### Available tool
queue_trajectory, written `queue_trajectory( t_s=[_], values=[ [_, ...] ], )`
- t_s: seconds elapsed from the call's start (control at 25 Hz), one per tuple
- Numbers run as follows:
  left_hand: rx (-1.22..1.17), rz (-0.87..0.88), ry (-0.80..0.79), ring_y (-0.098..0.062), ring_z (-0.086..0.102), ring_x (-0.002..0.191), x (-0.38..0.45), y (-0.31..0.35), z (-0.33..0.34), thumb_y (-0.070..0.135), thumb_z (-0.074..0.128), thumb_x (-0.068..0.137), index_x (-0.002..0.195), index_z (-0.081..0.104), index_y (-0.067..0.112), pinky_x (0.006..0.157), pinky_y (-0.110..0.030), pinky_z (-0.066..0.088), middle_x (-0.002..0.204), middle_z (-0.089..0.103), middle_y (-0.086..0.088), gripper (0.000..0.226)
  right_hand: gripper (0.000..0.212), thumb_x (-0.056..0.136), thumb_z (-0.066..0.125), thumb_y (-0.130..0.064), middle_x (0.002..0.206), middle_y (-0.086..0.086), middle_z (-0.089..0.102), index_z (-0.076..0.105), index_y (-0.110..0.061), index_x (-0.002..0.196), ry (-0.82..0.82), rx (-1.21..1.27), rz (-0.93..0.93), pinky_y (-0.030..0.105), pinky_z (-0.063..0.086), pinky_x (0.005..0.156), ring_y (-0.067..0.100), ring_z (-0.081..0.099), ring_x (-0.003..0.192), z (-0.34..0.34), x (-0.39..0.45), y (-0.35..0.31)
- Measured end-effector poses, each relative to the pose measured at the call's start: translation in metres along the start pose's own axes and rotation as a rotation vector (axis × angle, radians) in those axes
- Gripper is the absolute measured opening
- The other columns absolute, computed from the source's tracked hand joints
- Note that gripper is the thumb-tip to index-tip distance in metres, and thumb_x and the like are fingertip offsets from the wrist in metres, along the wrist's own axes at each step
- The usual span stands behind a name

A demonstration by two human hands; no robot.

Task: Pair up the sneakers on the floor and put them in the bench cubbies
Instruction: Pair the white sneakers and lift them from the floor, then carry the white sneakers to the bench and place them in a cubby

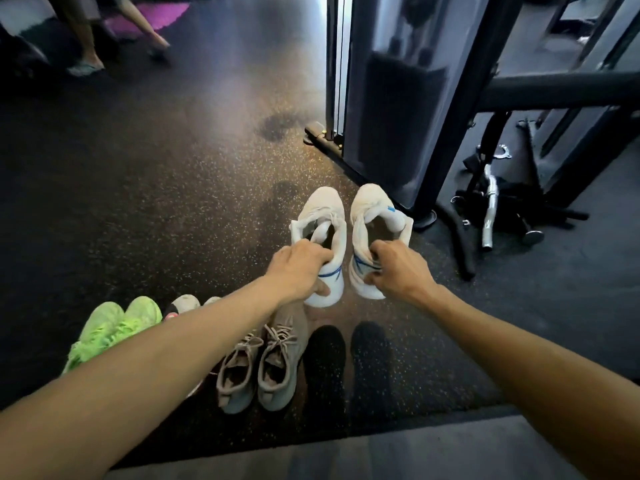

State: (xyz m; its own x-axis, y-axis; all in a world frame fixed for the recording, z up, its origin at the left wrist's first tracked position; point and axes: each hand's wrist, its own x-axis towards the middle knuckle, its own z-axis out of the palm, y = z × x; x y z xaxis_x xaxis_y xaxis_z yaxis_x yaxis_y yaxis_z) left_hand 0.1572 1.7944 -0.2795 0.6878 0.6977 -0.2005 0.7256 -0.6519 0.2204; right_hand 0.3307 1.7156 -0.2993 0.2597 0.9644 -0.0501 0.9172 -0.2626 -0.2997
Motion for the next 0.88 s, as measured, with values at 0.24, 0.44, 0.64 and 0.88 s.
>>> queue_trajectory(
  t_s=[0.24,0.44,0.64,0.88],
  values=[
    [0.054,0.0,0.011,-0.032,0.063,0.1,-0.039,0.033,-0.196,0.036,0.083,0.073,0.103,0.064,0.016,0.079,-0.037,0.047,0.104,0.064,-0.007,0.041,0.027,0.076,0.075,-0.023,0.085,0.001,0.056,0.05,-0.014,0.082,-0.007,0.018,-0.031,0.043,0.052,0.071,0.027,0.057,0.081,-0.187,0.0,-0.068],
    [0.039,-0.014,0.062,-0.03,0.063,0.102,-0.076,0.076,-0.361,0.036,0.085,0.072,0.113,0.066,0.02,0.086,-0.04,0.052,0.109,0.066,-0.007,0.048,0.027,0.077,0.075,-0.025,0.089,0.0,0.059,0.051,-0.015,0.086,0.017,0.027,-0.078,0.043,0.052,0.071,0.022,0.051,0.076,-0.35,-0.012,-0.119],
    [0.061,-0.031,0.138,-0.028,0.064,0.102,-0.117,0.12,-0.456,0.035,0.083,0.074,0.12,0.064,0.021,0.085,-0.038,0.052,0.113,0.067,-0.007,0.052,0.026,0.078,0.073,-0.025,0.091,0.004,0.061,0.051,-0.014,0.085,0.039,0.029,-0.15,0.04,0.05,0.07,0.023,0.051,0.075,-0.459,-0.037,-0.146],
    [0.048,-0.028,0.145,-0.027,0.065,0.093,-0.174,0.16,-0.502,0.036,0.085,0.071,0.114,0.067,0.019,0.083,-0.043,0.056,0.106,0.068,-0.005,0.05,0.025,0.08,0.071,-0.026,0.098,0.006,0.065,0.057,-0.013,0.096,0.072,0.009,-0.138,0.04,0.052,0.074,0.029,0.062,0.086,-0.522,-0.1,-0.169]
  ],
)
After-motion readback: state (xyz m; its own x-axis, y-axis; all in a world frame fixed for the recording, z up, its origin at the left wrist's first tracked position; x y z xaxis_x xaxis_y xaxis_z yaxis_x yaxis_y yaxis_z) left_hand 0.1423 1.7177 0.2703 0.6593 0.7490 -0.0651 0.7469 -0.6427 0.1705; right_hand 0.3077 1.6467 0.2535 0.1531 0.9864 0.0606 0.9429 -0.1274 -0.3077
